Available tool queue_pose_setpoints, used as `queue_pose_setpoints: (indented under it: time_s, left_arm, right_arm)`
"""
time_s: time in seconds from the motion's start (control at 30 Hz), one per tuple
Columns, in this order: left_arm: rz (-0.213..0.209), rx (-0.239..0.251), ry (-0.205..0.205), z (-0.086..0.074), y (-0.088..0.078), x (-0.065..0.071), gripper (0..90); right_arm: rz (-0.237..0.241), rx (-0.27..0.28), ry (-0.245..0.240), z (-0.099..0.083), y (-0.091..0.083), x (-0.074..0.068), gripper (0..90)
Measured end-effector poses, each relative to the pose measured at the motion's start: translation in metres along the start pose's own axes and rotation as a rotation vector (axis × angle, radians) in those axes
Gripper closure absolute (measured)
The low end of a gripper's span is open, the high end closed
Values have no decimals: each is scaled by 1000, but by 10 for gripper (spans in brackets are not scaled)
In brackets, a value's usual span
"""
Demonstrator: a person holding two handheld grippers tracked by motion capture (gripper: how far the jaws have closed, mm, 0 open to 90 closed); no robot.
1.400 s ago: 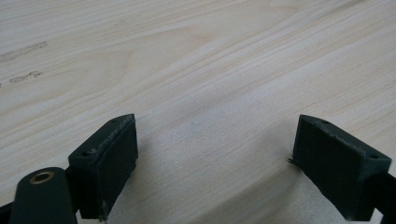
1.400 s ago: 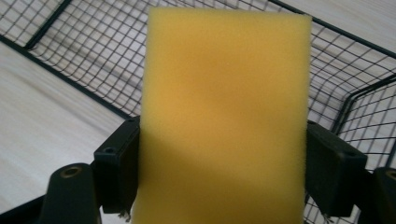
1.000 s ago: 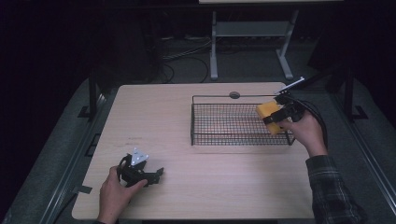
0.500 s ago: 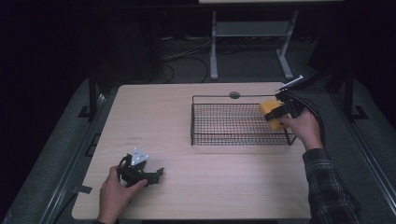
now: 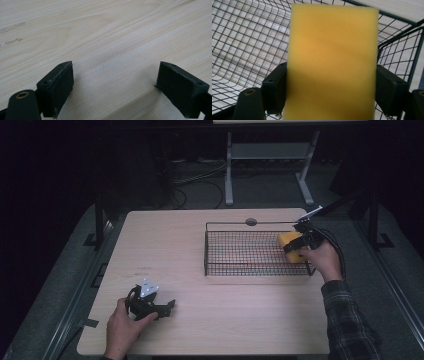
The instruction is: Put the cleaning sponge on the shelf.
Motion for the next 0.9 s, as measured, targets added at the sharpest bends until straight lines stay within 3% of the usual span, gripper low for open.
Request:
queue_pose_setpoints:
  time_s: [0.57,0.63,0.9]
  left_arm:
    - [0,0,0,0,0,0,133]
    - [0,0,0,0,0,0,133]
    - [0,0,0,0,0,0,133]
  right_arm:
    - [5,-58,-9,-15,21,0,221]
    - [7,-66,-15,-16,23,-1,185]
    - [6,-50,-23,-15,18,-3,171]
Point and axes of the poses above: each handheld gripper's, and its own axes: y roughly forward along the jaws, z roughly out of its top, x roughly to its right, the point moved 10 cm from there along y, roughly forward along the jaws, and after that the axes turned 7 degrees about z, right-handed, at the moved point
